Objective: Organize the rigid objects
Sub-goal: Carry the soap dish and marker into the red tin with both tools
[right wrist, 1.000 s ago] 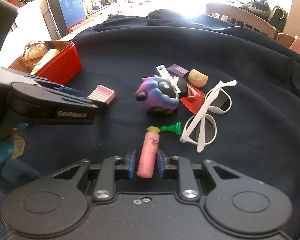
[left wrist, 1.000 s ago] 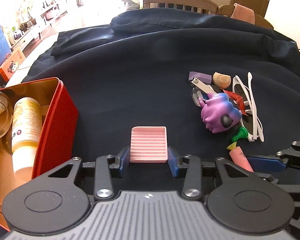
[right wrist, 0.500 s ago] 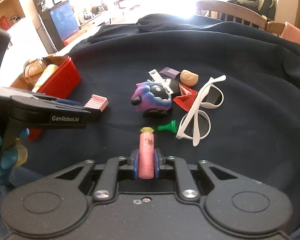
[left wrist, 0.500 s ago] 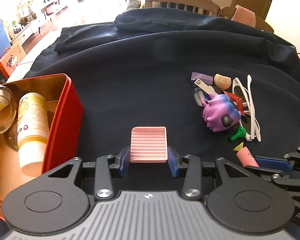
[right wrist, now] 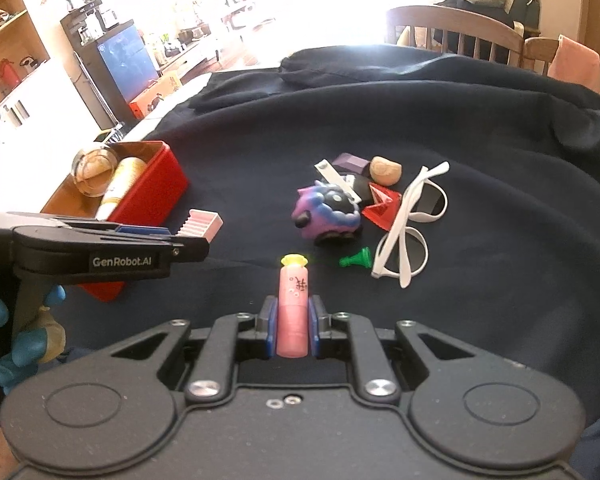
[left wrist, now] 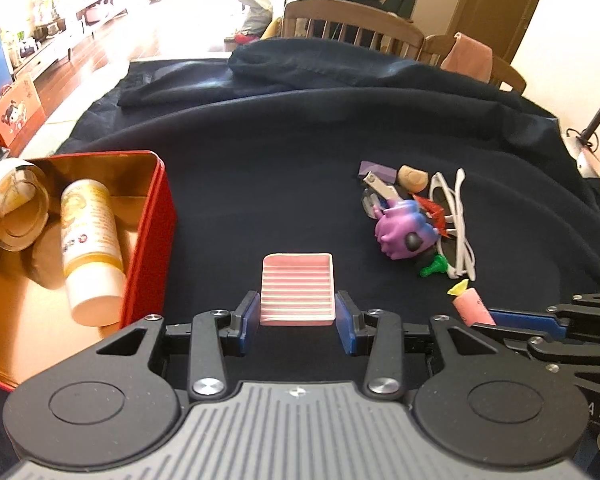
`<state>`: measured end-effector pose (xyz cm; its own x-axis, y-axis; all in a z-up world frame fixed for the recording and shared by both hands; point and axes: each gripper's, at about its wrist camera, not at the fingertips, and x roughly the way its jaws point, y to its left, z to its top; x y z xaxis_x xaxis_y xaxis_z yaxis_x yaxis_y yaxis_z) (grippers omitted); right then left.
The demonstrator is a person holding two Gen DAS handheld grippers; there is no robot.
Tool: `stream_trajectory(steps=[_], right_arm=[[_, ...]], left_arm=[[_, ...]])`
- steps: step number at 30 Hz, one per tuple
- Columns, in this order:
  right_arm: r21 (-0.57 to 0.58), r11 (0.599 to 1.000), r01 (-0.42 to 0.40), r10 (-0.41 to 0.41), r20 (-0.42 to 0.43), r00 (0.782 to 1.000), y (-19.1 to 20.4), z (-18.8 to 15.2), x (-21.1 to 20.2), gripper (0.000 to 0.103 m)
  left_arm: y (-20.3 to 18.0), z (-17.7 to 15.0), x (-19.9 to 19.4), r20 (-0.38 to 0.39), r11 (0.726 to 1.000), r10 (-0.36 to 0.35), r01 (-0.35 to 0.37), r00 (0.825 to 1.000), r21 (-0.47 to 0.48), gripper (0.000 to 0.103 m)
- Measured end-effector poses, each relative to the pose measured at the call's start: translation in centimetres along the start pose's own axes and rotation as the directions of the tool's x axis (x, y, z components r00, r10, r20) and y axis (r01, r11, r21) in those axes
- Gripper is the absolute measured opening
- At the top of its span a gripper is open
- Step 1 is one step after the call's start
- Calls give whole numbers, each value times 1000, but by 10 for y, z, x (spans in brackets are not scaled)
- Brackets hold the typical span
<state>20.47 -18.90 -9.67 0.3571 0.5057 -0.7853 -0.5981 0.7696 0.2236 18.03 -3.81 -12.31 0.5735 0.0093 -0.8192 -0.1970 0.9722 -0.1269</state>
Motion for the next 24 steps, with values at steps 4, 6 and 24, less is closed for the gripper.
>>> stream_trajectory(steps=[4,6,24], right_arm=[[-4,1000,-7,7,8,1000,11,4,-9,14],[3,1000,-14,14,13,1000,17,6,-14,14],[31,998,-47,45,64,997,92,23,-13,15]], left_arm=[[1,-1,-18,30,999,6,-7,1000,41,39],[4,-1,-27,39,999,-8,6,999,46,39],[76,5,-77,69,999,-39,37,997,28,39]])
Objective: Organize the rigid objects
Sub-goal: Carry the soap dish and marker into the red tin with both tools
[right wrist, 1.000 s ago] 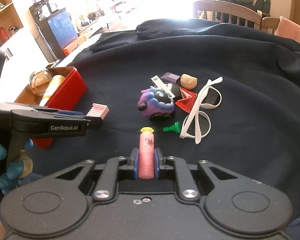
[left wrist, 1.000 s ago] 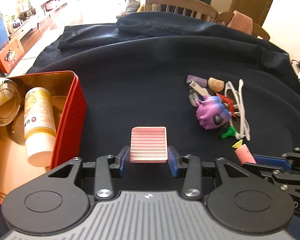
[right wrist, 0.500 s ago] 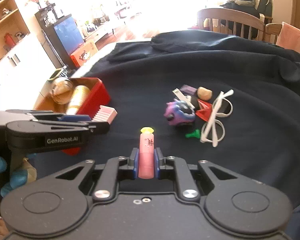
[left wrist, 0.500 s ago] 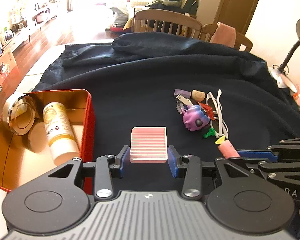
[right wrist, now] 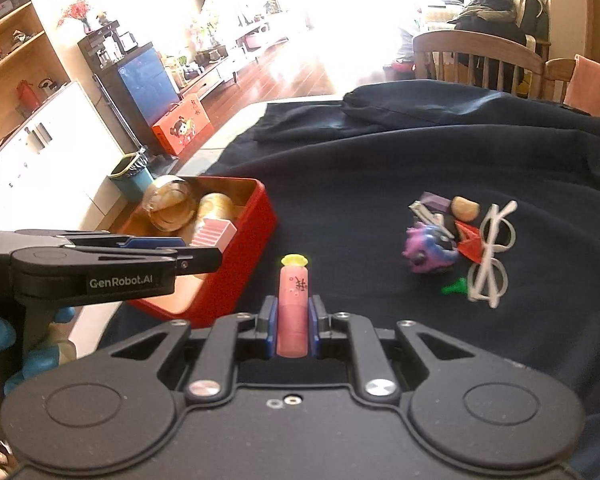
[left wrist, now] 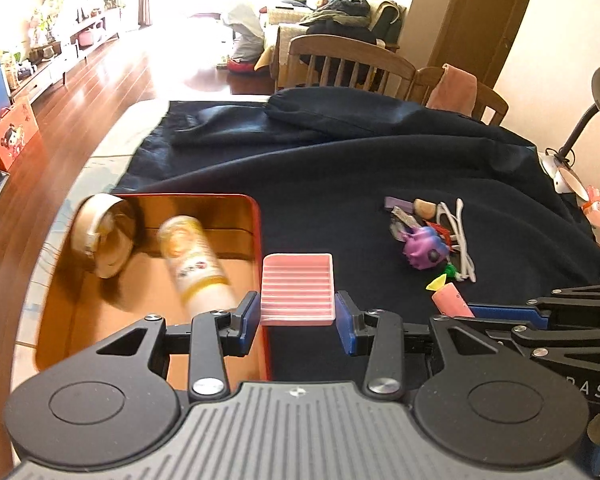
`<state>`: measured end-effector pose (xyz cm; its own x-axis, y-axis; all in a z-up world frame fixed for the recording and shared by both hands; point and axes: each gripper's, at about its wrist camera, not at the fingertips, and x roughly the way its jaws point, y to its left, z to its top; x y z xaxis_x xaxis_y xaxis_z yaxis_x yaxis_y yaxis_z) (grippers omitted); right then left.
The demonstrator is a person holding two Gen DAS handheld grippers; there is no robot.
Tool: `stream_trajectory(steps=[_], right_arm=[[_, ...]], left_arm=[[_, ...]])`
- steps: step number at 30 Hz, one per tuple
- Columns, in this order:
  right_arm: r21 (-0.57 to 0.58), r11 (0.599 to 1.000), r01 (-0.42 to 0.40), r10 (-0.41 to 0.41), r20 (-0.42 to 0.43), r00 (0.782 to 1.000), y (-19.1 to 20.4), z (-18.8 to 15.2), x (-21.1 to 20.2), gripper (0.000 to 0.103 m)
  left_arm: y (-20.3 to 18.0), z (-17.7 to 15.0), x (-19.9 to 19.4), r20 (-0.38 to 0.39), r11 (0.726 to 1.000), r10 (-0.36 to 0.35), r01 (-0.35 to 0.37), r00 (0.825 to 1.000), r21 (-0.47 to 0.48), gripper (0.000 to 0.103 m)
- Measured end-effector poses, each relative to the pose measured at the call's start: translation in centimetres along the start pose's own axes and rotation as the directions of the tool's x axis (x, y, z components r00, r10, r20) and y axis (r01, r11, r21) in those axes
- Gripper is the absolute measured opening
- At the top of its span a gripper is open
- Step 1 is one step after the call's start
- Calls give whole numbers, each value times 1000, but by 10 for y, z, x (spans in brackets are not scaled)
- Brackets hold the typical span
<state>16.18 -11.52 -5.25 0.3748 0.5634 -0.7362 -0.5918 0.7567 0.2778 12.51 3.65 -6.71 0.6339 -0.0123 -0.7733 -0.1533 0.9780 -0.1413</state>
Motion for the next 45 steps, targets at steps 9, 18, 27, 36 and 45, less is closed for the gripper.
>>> stream_trajectory(steps=[9,18,27,36,45], right_arm=[[-26,1000,-17,17,-2,1000,47,12,28,15],[-56,998,-24,21,-41,999,85,23,63,15],[-133,991,-3,-10,-103,995,120,25,108,14],[-90,996,9,-25,-183,983,119,24,141,14],[-110,993,39,-62,-215,975,125,19,155,15]], left_arm=[[57,2,-4,-6,999,43,-43,999,-19,39],[107,8,4,-31,997,62,-63,998,-38,39],[133,11,42,-112,997,58,-63,992,-42,40],[133,17,70,-142,997,78,-75,987,26,39],[129,20,88,-168,996,81,-73,983,48,37]])
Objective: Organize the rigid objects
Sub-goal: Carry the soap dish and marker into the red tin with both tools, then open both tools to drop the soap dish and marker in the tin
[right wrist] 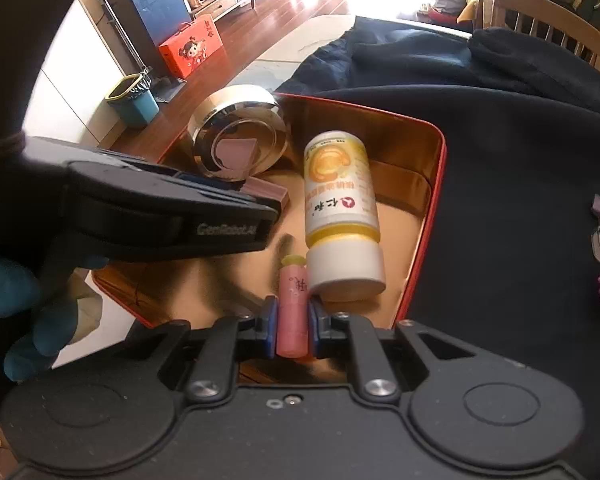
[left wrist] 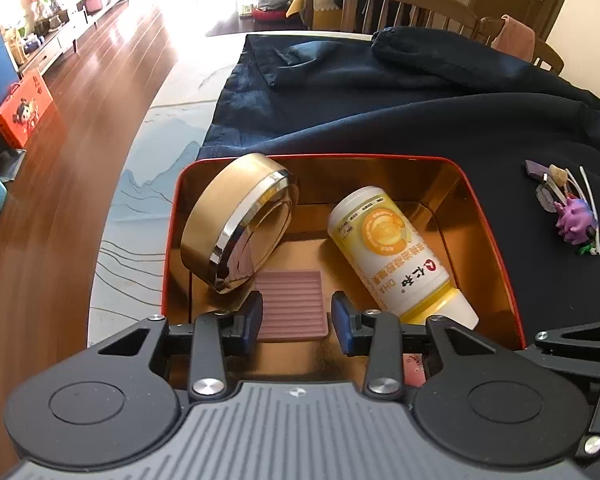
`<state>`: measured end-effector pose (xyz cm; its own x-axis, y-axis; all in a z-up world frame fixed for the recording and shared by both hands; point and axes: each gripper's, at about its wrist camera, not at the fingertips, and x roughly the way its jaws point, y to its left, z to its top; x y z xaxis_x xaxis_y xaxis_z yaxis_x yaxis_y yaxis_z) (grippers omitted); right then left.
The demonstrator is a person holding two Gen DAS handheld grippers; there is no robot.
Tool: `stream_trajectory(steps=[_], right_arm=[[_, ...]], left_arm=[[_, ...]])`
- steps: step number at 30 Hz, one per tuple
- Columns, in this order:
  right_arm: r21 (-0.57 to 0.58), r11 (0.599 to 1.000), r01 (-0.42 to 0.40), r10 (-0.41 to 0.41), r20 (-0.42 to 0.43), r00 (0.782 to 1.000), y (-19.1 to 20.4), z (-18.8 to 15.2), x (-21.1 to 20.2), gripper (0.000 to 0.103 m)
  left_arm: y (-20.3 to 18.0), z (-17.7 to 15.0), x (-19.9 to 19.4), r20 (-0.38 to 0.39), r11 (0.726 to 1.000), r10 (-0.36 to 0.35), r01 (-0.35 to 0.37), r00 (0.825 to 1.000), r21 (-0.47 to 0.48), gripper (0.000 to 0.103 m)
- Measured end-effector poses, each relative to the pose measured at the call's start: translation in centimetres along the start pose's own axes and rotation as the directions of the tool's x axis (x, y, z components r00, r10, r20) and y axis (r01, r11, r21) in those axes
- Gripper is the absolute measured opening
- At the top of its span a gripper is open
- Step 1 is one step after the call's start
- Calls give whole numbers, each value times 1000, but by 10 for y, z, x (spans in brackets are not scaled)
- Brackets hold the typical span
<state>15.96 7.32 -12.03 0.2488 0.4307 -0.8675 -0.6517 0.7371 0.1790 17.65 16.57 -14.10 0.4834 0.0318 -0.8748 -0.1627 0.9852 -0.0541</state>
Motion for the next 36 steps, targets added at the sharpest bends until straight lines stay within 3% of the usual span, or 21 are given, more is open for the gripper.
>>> stream_trajectory(steps=[17,23,25,36], right_arm=[[9,999,-31,31,35,999,0,-1,-17,28],[22,999,-42,41,65,997,-6,-4,-31,31],[26,999,-45,43,74,996,-7,-5,-35,32],[21,998,-55,52,120,991,-12,-14,-59,33]], left_arm=[[-7,1,6,-17,1000,-3,3,1000,24,38],[-7,-1,3,-9,1000,-5,5,1000,27,45],[-7,-2,1,-3,1000,-5,5,1000,23,56],[-7,-10,-19,22,1000,-20,20,1000,5,56]])
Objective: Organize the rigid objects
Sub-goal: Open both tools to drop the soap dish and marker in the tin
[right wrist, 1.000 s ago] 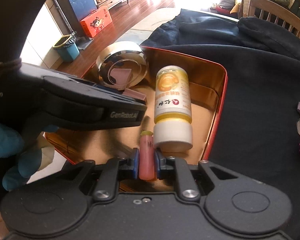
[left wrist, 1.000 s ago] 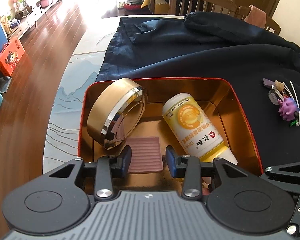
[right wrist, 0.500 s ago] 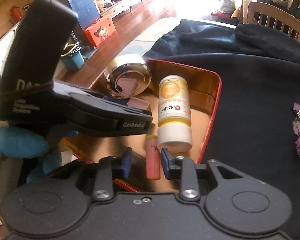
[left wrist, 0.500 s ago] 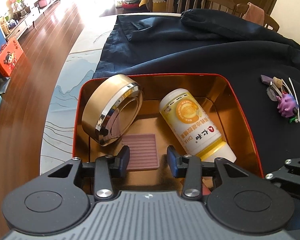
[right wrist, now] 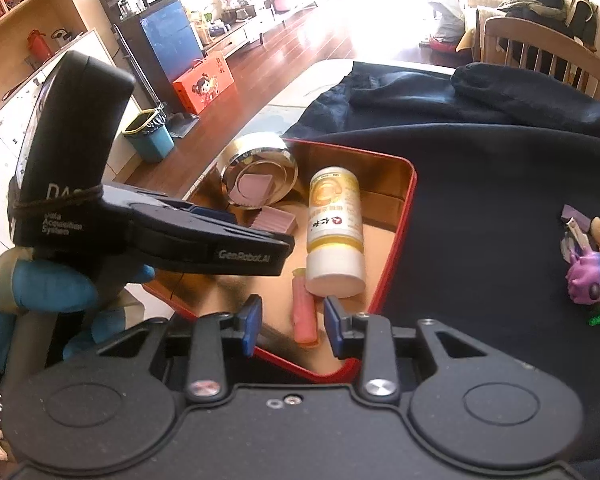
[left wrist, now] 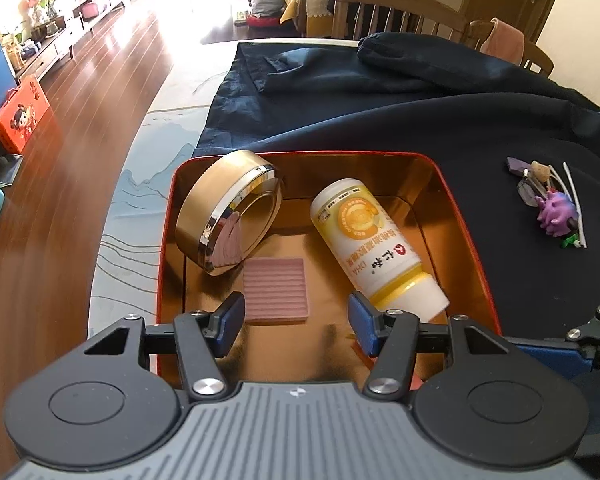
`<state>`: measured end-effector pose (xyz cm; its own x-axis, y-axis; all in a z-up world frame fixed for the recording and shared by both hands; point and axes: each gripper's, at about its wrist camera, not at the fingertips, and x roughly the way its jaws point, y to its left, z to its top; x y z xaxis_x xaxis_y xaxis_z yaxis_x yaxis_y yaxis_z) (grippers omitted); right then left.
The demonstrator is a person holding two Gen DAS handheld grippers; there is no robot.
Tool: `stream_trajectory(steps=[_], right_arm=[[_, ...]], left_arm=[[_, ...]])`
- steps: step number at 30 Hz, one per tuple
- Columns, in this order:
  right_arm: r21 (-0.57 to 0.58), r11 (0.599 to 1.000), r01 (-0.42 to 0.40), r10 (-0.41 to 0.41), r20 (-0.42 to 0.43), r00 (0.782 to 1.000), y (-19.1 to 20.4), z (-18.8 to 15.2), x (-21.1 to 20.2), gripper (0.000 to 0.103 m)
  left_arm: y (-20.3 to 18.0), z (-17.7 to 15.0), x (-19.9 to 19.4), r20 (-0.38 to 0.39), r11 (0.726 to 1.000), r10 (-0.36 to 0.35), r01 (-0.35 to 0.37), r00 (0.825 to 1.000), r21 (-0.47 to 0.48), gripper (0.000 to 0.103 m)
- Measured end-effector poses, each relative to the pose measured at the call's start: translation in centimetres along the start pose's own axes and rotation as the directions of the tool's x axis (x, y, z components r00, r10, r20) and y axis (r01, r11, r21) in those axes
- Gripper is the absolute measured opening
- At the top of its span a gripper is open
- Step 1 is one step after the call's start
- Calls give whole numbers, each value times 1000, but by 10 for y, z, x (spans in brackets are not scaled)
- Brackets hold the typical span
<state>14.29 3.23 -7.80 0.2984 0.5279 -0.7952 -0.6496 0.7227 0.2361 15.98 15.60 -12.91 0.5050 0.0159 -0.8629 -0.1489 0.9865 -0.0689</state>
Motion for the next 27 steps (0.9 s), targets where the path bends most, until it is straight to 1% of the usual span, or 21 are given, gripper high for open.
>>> stream_trajectory(steps=[3,5,9,10,11,13,15,16,17,19,21,22,24,27], right_arm=[[1,1000,-4,4,16,1000,-2,-2,-9,42],[6,1000,-16,16,24,1000,-4,-3,-16,50],[10,999,-31,30,45,999,-9,-5,-29,50],[10,999,-33,33,50,998,-10,-6,-32,52],[10,999,-35,35,57,998,-12,-6,-35,58],[-5,999,-42,43,80,996,-14,-7,-41,65],[-26,999,-43,45,91,995,-14,-9,-46,65],[-35,998,-42,45,98,994,-15,-11,-50,68],[-44,998,-44,49,107,993,-16,-12,-53,73],[-50,998,-46,52,116,992,-19,-15,-59,75],[-56,997,-47,54,123,991,-24,-19,-65,77],[-57,997,-46,53,129,990,-27,-20,-68,79],[-58,997,-41,49,140,989,-34,-24,-73,83],[-55,998,-26,34,157,987,-45,-29,-82,88]], left_arm=[[-2,-2,-9,14,1000,3,-3,1000,1,56],[-3,-3,-15,23,1000,2,-2,1000,-2,56],[-6,-6,-28,50,1000,-1,1,999,-9,62],[-7,-6,-31,57,1000,1,0,998,-11,62],[-9,-6,-33,61,1000,0,1,998,-11,62],[-12,-7,-39,72,1000,0,2,997,-15,62],[-15,-8,-46,84,1000,-3,5,996,-19,62],[-17,-9,-49,89,1000,-5,7,996,-21,62],[-19,-9,-52,95,1000,-8,10,995,-22,62],[-22,-10,-58,107,1000,-12,15,994,-27,62],[-28,-11,-65,124,1000,-11,15,992,-28,67],[-31,-11,-68,136,1000,-7,10,991,-26,70],[-38,-12,-74,157,1000,2,2,988,-27,73],[-48,-12,-78,171,999,-14,20,985,-37,74]])
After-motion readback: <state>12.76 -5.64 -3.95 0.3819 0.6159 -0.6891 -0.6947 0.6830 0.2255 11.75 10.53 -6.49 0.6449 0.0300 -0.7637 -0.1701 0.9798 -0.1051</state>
